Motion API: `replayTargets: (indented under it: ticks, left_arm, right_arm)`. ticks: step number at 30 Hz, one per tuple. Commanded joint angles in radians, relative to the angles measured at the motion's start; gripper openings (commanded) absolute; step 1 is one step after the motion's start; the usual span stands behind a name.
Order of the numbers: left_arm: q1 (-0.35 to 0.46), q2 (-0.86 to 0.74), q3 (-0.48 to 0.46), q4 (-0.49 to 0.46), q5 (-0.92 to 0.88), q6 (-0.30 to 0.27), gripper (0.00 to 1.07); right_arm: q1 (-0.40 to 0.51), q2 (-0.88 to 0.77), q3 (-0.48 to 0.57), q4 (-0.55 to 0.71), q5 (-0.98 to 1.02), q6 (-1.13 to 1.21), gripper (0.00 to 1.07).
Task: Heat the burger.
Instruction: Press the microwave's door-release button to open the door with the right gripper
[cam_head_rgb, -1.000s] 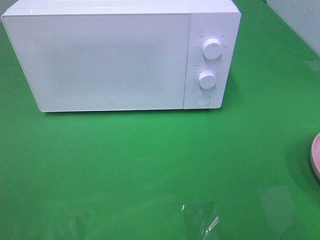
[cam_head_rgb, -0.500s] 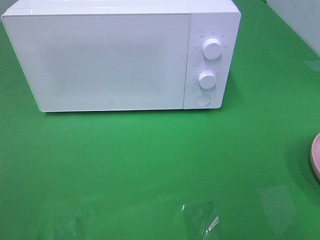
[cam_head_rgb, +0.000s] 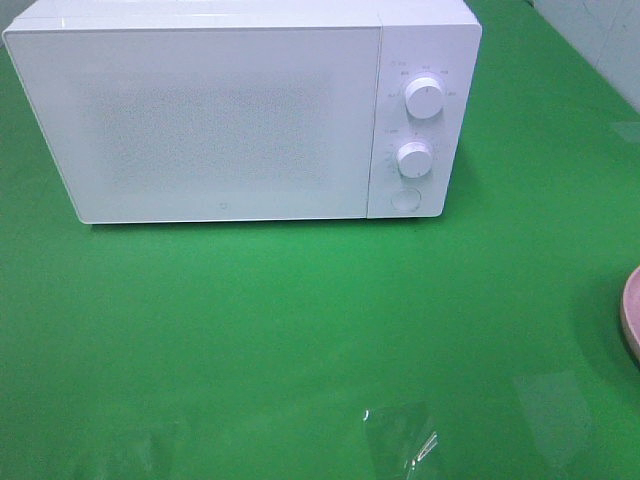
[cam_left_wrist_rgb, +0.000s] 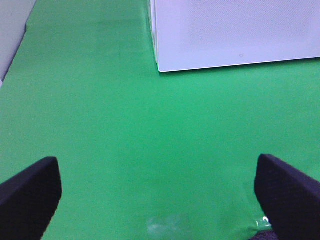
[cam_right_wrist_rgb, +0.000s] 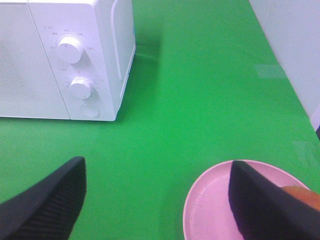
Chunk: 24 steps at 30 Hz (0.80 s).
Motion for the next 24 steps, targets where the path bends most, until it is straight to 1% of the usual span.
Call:
replayTargets:
  ticks: [1, 3, 5, 6, 7, 9, 14, 17, 18, 19, 20, 22, 23, 24]
  left_arm:
    - [0.0, -0.017, 0.002, -0.005, -0.013, -0.005, 0.98]
    - [0.0, -0.017, 0.002, -0.005, -0.013, -0.005, 0.98]
    - [0.0, -0.017, 0.002, -0.005, -0.013, -0.005, 0.98]
    - [0.0, -0.017, 0.002, -0.005, -0.013, -0.005, 0.98]
    - [0.0, -0.017, 0.002, -0.005, -0.013, -0.005, 0.98]
    - [0.0, -0.017, 0.002, -0.005, -0.013, -0.005, 0.98]
    - [0.0, -0.017, 0.002, -0.005, -0.013, -0.005, 0.98]
    - [0.0, -0.017, 0.002, -0.005, -0.013, -0.005, 0.98]
    - [0.0, -0.017, 0.002, -0.005, -0.013, -0.005, 0.98]
    - [0.0, -0.017, 0.002, -0.005, -0.013, -0.005, 0.98]
    - [0.0, -0.017, 0.002, -0.005, -0.013, -0.005, 0.98]
    - [0.0, -0.017, 0.002, -0.005, -0.013, -0.005, 0.98]
    - [0.0, -0.017, 0.002, -0.005, -0.013, -0.005, 0.98]
    - [0.0, -0.017, 0.002, -0.005, -0.013, -0.005, 0.98]
  right_arm:
    - [-0.002, 0.036, 0.0, 0.002, -0.062, 0.0, 0.75]
    - [-0.002, 0.099, 0.0, 0.006, -0.133, 0.0, 0.75]
    - [-0.002, 0.099, 0.0, 0.006, -0.133, 0.0, 0.75]
    - [-0.002, 0.134, 0.0, 0.006, -0.175, 0.0, 0.75]
    - [-0.002, 0.134, 0.0, 0.006, -0.175, 0.0, 0.75]
    - [-0.002, 0.199, 0.0, 0.006, -0.255, 0.0, 0.75]
    - [-0.002, 0.244, 0.0, 0.006, -0.309, 0.0, 0.75]
    - [-0.002, 0.312, 0.0, 0.001, -0.394, 0.0, 0.75]
    - [-0.002, 0.312, 0.0, 0.001, -0.394, 0.0, 0.75]
    - [-0.002, 0.343, 0.013, -0.007, -0.455, 0.0, 0.75]
    - [-0.002, 0.343, 0.013, -0.007, -0.455, 0.0, 0.75]
    - [-0.002, 0.405, 0.082, -0.007, -0.651, 0.0, 0.75]
    - [-0.002, 0.405, 0.082, -0.007, -0.651, 0.0, 0.75]
    - [-0.002, 0.435, 0.111, -0.007, -0.725, -0.009, 0.75]
